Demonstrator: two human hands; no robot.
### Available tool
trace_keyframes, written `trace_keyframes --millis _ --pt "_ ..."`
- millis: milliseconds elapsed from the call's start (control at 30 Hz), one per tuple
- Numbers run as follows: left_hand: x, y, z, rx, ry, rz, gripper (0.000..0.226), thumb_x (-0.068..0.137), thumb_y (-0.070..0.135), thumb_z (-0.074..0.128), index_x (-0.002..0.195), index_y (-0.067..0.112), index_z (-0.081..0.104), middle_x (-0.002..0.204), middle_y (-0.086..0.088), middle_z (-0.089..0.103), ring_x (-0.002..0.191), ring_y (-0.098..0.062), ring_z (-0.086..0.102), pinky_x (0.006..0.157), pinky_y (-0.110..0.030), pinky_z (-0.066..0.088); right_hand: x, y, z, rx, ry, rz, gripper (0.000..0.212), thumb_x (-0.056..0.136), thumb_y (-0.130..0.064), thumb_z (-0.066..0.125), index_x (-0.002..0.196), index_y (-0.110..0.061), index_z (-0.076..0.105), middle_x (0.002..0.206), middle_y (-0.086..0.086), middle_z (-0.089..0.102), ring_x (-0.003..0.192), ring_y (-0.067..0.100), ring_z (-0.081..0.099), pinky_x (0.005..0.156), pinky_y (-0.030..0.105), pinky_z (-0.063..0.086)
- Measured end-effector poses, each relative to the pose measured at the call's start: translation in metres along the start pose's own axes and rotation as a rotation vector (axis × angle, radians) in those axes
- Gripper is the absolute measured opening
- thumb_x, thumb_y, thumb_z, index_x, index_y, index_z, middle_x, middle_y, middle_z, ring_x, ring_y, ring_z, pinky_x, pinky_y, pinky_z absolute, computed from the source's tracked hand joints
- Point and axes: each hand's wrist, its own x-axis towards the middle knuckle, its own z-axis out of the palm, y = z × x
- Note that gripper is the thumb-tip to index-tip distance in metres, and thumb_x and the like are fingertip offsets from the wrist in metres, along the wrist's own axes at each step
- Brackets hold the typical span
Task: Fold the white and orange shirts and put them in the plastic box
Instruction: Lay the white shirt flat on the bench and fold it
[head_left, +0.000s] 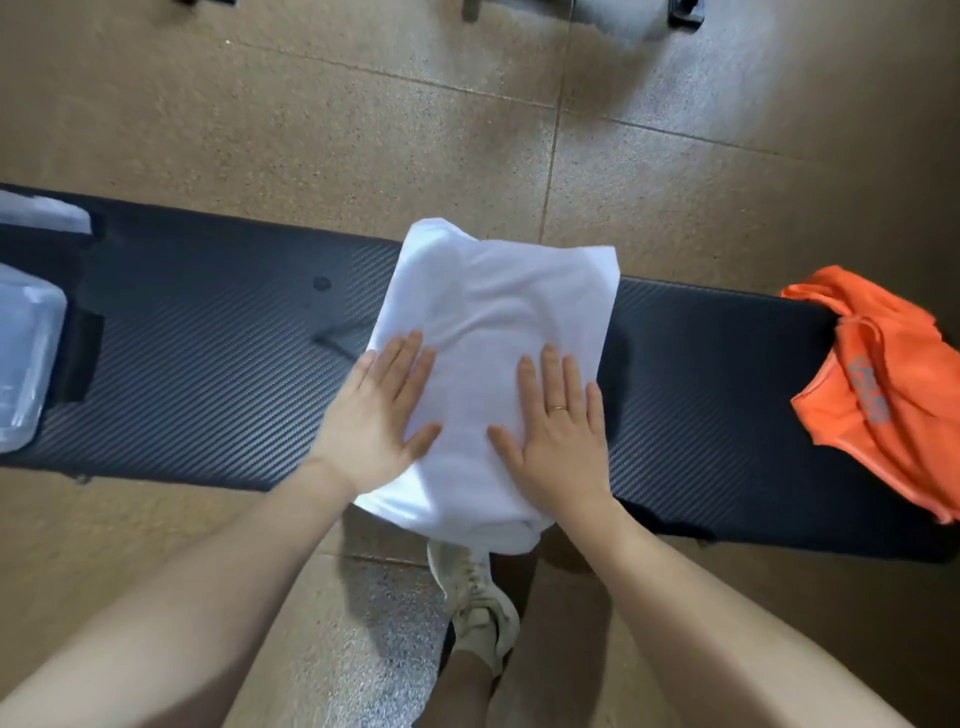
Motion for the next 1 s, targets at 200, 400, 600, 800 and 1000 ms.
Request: trace_keyframes --millis 200,400,600,800,1000 --pt "-0.046 0.021 0.003 0.099 -0.051 0.019 0.081 0.075 0.063 0.042 0.139 0.014 0.032 0.144 -0.021 0.038 0.133 -0.033 0.027 0.106 -0.044 0.019 -0.083 0.008 0.012 -0.03 -0.078 0.009 0.092 0.082 -0.067 0.033 0.147 -0.024 -0.016 0.152 -0.001 -0.025 0.141 0.016 -0.022 0.112 0.038 -0.019" --pt "-0.05 0.04 0.007 0.156 -0.139 -0.038 0.108 0.075 0.05 0.067 0.148 0.01 -0.001 0.158 -0.01 -0.005 0.145 -0.03 0.0 0.117 -0.042 0.008 -0.099 0.01 0.014 -0.043 -0.097 0.014 0.09 0.09 -0.047 0.047 0.146 -0.023 -0.018 0.154 0.001 -0.026 0.144 0.02 -0.017 0.116 0.044 -0.007" --pt "-0.049 0.04 0.01 0.257 -0.098 -0.028 0.114 0.075 0.055 0.065 0.147 0.01 -0.011 0.157 -0.012 -0.014 0.145 -0.032 -0.007 0.117 -0.041 0.001 -0.094 0.007 0.03 -0.103 0.072 0.043 0.081 0.089 -0.019 0.056 0.149 -0.022 0.002 0.159 0.007 -0.004 0.147 0.025 -0.002 0.116 0.043 -0.002" --pt "-0.047 0.026 0.022 0.229 0.064 0.108 0.114 0.072 0.054 0.068 0.148 0.011 -0.005 0.158 -0.012 -0.004 0.146 -0.028 -0.001 0.117 -0.037 -0.001 -0.088 0.011 0.058 -0.099 0.301 0.058 0.09 0.078 -0.045 0.064 0.148 -0.014 0.016 0.157 0.016 0.012 0.145 0.033 0.011 0.115 0.049 0.002" --pt "-0.055 0.012 0.031 0.15 0.234 0.327 0.084 0.074 0.053 0.065 0.141 0.011 0.035 0.149 -0.013 0.034 0.135 -0.028 0.037 0.111 -0.043 0.025 -0.118 -0.022 0.08 0.144 0.535 0.008 0.084 0.071 -0.065 0.054 0.135 -0.013 0.034 0.149 0.012 0.025 0.137 0.027 0.018 0.115 0.045 -0.004"
